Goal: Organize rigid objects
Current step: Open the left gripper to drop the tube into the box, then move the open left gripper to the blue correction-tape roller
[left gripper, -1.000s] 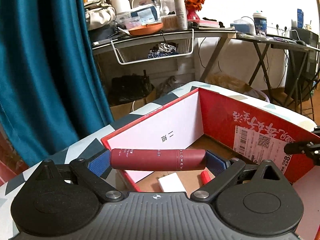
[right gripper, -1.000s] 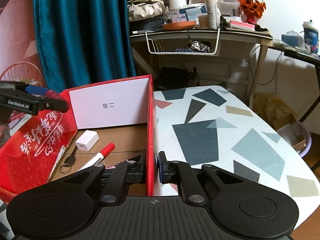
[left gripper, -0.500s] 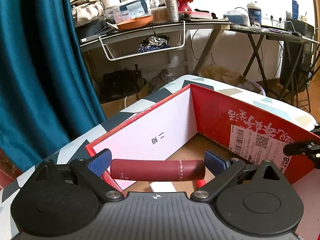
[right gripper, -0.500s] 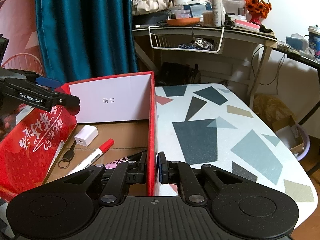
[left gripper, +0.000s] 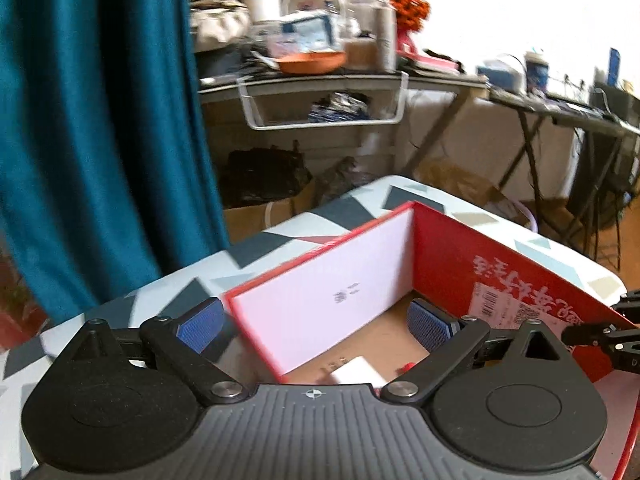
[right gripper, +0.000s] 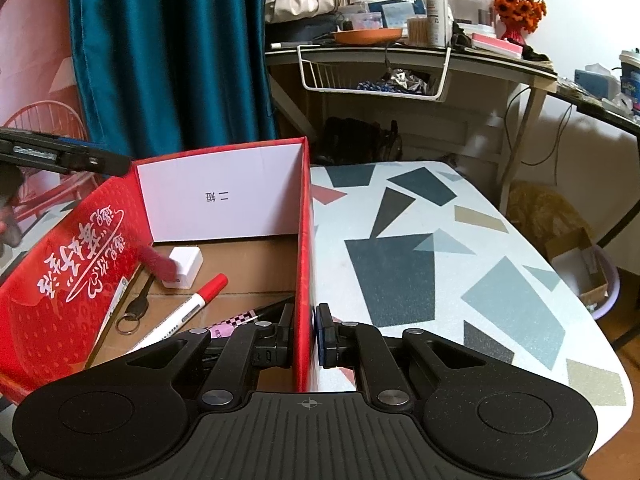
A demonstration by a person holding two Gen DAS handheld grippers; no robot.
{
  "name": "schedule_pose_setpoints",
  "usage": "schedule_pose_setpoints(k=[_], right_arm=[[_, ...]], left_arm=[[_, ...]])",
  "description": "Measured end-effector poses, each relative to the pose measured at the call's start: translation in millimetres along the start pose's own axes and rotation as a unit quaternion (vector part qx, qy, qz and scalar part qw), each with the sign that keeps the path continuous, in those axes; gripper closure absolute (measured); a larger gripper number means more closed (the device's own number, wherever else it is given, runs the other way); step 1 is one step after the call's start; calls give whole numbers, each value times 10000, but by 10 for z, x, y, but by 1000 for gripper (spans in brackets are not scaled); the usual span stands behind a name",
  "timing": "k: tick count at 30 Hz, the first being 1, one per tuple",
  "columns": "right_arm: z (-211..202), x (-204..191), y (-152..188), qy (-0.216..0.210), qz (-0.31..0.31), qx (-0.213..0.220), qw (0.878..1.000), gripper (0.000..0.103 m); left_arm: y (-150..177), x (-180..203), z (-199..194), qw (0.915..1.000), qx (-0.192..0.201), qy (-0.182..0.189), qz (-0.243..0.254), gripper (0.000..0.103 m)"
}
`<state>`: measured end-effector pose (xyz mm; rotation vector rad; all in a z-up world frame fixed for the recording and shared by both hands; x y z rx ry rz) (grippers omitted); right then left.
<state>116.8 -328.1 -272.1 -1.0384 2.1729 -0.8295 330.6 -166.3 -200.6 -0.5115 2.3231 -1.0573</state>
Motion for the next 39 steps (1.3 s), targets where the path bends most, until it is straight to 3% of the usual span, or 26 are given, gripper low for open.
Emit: schedule_pose_setpoints(k=[5,9,16,21,23,26,30,32,39], right_arm=[[1,4,5,15,30,1,10000,94],[6,2,4,36,40,0,10000,93],[17,-12,22,101,-62,8,9999,93],[25,-21,23,115,-88,-1,9999,93],[27,-21,23,113,-102,-13,9999,93],[30,-21,20,120,-122,-18,9999,93],[30,-25,20,120,-124,-15,9998,93],[33,-26,22,137,-156,-23,9998,93],[38,-31,21,156,-174,-33,9997,93]], left_arm=[[301,-345,-229,9973,-127,-437,-574,3],[663,-581,-364,9893,-319,-803,-1178,3],[1447,-771,-451,9606,-652,-1165,-2439,7],[1791,-790,-469,9466,-734,-1262,-2875,16],[1847,-763,-442,9476,-731,-1219,-2862,25],[1811,-704,-375,9558,-681,-1193,-2601,36],[1776,-672,-262,9635,-658,-1238,-2281,36],[1764,-684,-180,9663,-703,-1236,-2146,44],[1783,-612,8,9658,-867,-1133,-2166,51]])
Point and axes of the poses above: each gripper's, at about its wrist camera, not at the fingertips, and z roughly the way its jaws point, x to its right, y to its underside, the point moved 7 cm from there along z, roughly the way its jaws point, and after that the axes turned 15 degrees about z, right-handed, at the moved point
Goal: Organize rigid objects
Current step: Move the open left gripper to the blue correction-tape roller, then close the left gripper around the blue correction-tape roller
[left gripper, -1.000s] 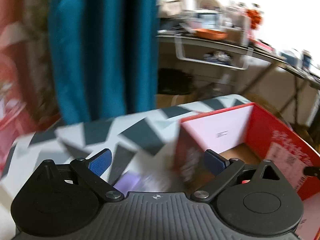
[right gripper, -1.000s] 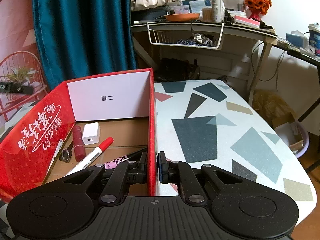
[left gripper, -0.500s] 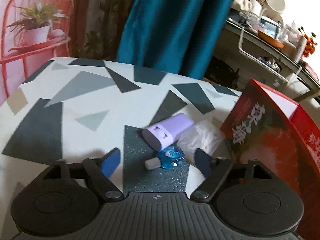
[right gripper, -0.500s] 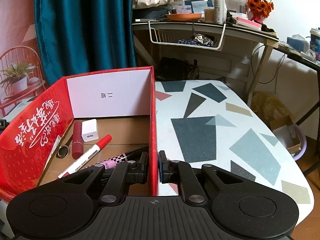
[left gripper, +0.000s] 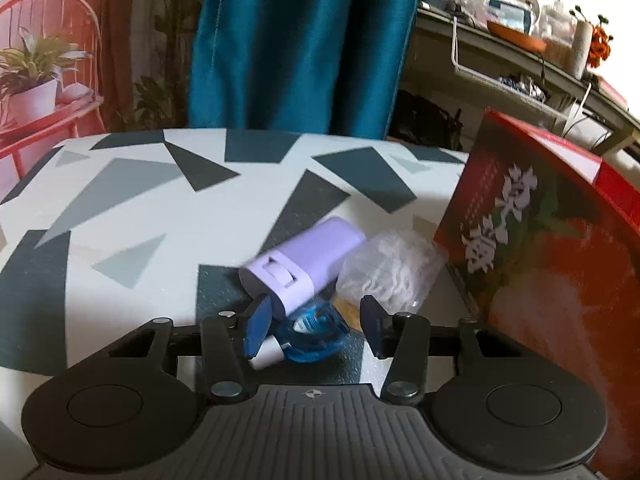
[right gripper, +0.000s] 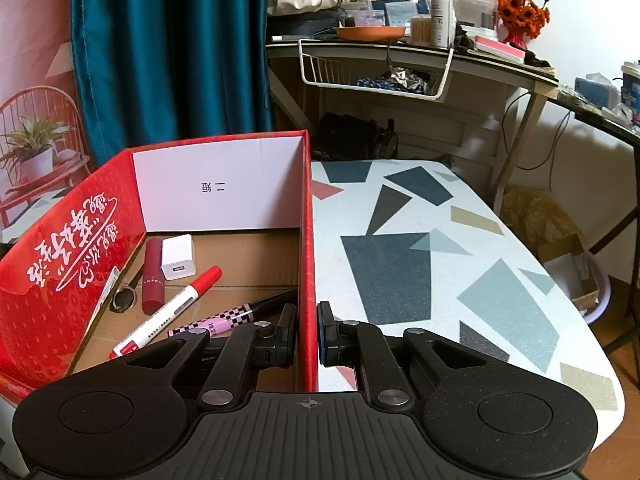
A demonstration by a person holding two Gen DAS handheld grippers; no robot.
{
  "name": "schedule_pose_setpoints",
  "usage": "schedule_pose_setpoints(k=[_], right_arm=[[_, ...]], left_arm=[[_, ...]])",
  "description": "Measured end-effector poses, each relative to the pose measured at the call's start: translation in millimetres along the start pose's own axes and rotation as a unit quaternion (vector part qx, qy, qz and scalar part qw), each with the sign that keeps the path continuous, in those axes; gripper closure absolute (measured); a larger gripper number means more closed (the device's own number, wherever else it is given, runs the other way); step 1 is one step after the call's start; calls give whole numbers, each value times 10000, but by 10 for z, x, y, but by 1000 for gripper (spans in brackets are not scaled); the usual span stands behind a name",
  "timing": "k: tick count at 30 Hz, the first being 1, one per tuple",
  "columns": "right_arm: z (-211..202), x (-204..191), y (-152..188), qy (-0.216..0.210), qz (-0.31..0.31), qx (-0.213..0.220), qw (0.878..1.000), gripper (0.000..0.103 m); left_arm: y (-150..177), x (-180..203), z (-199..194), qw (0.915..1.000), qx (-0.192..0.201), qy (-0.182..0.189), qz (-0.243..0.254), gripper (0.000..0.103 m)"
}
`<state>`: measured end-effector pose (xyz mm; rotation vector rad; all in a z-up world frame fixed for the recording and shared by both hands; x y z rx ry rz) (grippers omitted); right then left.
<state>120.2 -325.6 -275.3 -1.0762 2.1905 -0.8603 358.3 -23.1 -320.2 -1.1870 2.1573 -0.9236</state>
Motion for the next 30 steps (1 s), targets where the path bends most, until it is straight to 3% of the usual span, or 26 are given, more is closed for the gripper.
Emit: schedule_pose_setpoints(k=[7,30], right_arm=[[4,-5,3,10,-25,-13,10000,93],[-22,-5,29,90,13,185,9998,93]], left_arm=[[109,-7,-48,9997,186,-175,65,63],[115,60,-72,9994,174,-221,199,63]])
Point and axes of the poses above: each gripper's, at about its wrist camera, not at the fingertips, and z roughly the way its jaws point, x to its right, y to its underside, the point moved 7 cm from there along z, roughly the way its jaws point, and after that the axes turned 15 degrees about z, right-handed, at the moved point
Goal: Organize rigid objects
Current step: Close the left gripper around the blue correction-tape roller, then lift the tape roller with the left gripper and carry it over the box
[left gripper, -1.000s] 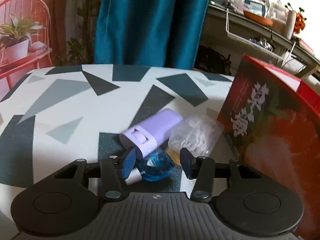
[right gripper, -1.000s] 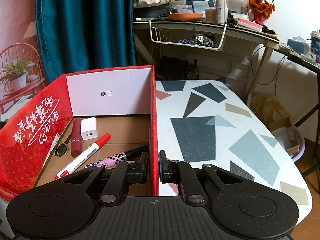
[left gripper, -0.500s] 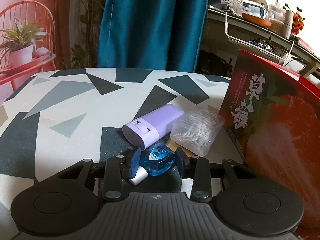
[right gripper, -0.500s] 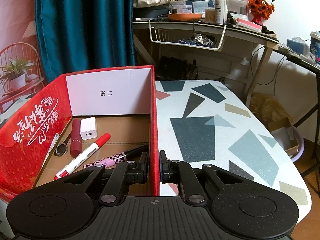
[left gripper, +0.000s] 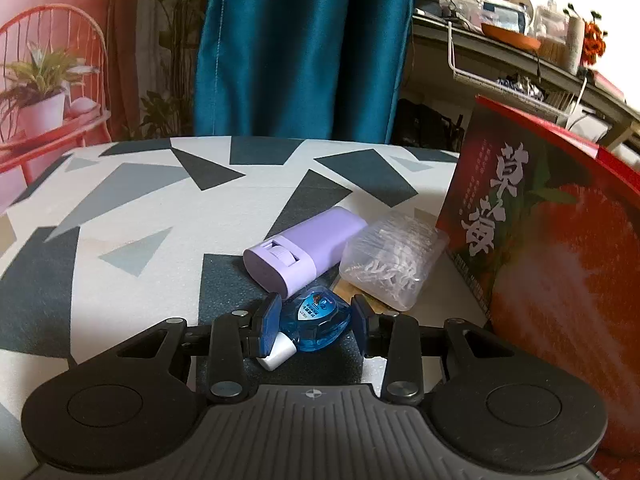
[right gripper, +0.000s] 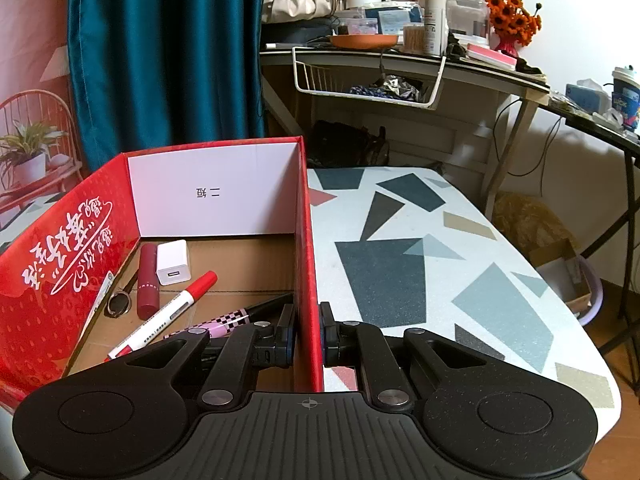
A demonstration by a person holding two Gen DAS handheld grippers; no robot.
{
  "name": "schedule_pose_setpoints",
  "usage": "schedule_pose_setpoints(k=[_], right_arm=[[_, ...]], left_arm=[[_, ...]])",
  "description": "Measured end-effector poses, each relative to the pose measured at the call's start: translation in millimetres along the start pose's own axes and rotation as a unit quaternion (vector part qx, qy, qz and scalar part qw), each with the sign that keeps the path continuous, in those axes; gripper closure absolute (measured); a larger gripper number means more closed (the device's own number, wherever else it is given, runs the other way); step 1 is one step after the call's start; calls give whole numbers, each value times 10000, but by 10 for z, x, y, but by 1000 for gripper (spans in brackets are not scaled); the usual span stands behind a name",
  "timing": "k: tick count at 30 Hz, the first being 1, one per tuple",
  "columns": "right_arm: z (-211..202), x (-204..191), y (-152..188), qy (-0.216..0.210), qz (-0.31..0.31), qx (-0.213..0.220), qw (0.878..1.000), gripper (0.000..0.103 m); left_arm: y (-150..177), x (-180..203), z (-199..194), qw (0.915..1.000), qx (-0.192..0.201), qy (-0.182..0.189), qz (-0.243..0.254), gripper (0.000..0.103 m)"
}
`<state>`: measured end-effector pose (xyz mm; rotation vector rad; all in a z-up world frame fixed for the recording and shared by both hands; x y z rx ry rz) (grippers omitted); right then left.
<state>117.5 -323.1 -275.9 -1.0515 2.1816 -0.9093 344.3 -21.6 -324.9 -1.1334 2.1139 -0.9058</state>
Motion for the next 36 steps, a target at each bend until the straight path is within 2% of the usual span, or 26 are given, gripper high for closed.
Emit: schedule_pose_setpoints(k=[4,12,22,27,30,34,36], right_arm=[[2,-1,1,-7,-19,-10,10000,93],[2,10,-2,-72,41,-20,10000,93],[-3,22,4,-121,100,5,9999,93],[-2,20,2,-131,115,11,9998,93],[-1,21,1,-136,135,16,9998,93],[1,17,1,-138,134,15,9998,93],[5,20,-3,-151,142,9,9998,93]], left_arm=[[-13,84,2,9994,-70,-178,298,63],[-25,100,-31,9991,-154,-112,373,64],[-179,142,-243,9992,75,222,319,64],[-530,196,-482,9964,557,462,452,64],[-810,320,-639,9918,912,657,607,64],[-1117,650,-825,9790,1432,993,1055,64],[-1168,865,-853,9706,1551,1230,1366,64]])
Point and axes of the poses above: each gripper's, at about its wrist camera, not at the fingertips, and z roughly the way its jaws point, x to its right, y to its underside, the point moved 7 cm from there along z, roughly the way its jaws point, and after that the axes turned 15 degrees about z, right-handed, at the moved point
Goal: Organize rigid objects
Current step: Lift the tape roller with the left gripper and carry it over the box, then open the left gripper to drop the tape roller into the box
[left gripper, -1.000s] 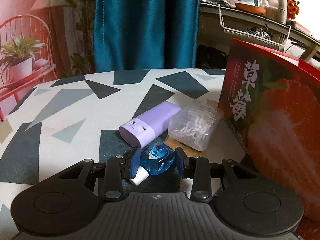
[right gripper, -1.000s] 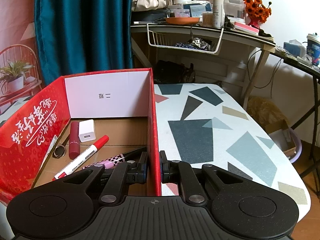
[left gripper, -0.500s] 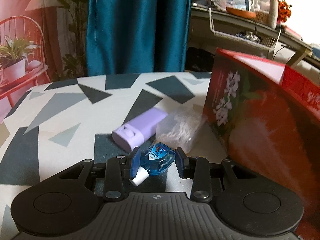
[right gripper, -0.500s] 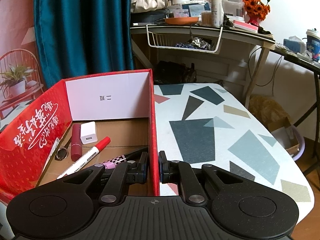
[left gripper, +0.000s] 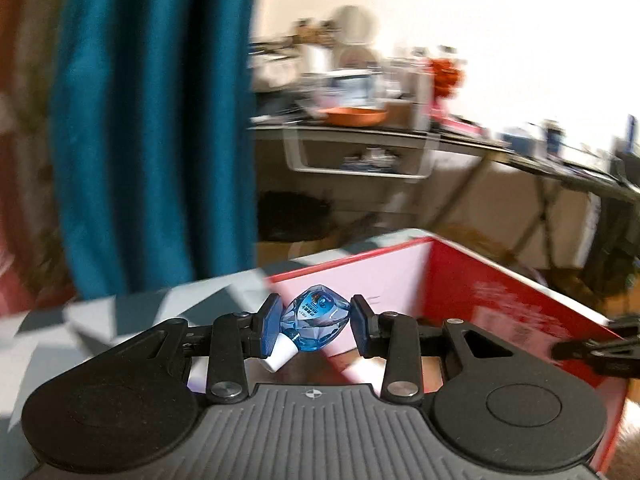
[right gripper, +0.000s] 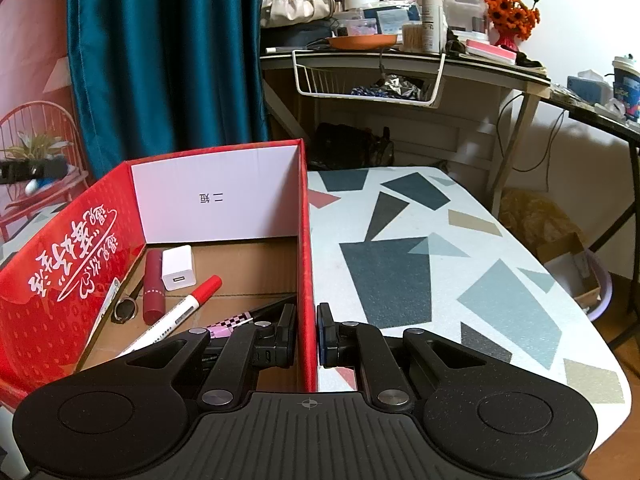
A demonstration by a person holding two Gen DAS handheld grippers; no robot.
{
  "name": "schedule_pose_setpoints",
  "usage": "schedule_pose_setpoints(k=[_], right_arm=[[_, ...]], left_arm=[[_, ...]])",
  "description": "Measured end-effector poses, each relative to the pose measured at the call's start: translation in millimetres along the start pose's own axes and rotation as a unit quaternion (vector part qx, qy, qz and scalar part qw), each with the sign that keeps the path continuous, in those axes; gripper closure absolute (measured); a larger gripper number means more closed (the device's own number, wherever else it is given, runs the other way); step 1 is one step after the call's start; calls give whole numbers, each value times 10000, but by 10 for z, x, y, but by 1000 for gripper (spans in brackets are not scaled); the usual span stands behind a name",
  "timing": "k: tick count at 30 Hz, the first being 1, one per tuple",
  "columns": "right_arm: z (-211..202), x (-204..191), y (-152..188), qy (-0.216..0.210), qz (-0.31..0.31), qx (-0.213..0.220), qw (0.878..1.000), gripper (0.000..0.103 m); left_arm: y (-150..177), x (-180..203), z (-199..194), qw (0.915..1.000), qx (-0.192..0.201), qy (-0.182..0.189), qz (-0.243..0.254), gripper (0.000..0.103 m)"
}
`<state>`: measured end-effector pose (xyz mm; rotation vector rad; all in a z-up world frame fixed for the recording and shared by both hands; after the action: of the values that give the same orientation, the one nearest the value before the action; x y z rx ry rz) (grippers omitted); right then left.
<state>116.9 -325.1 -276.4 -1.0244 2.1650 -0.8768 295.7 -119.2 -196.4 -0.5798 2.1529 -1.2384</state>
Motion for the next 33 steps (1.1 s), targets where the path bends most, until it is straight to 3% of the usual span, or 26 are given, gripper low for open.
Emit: schedule_pose_setpoints(k=[4,12,23,33], right_arm=[[4,3,-2,-8,6,-8,10000,93],[6,18,-4,-46,46,-28,10000,93],[10,17,-2,-46,61,-33,10000,93],[12,16,0,-46,58,-33,10000,93]], left_arm=[[-54,330,180,9975,-58,228,672,64],[68,502,375,9948,-347,555,777,64],[200,463,400,9928,-579,889,552,63],[120,114,271,9977,-334,592,22,59]])
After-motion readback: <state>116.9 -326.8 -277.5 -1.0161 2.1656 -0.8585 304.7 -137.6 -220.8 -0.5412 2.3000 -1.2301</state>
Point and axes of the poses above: each gripper's, at about its wrist camera, not at the fingertips, and z roughly the way its jaws point, x to its right, y to its underside, the point moved 7 cm from there along z, roughly the way its jaws point, and after that the axes turned 15 degrees about z, right-handed, at the moved point
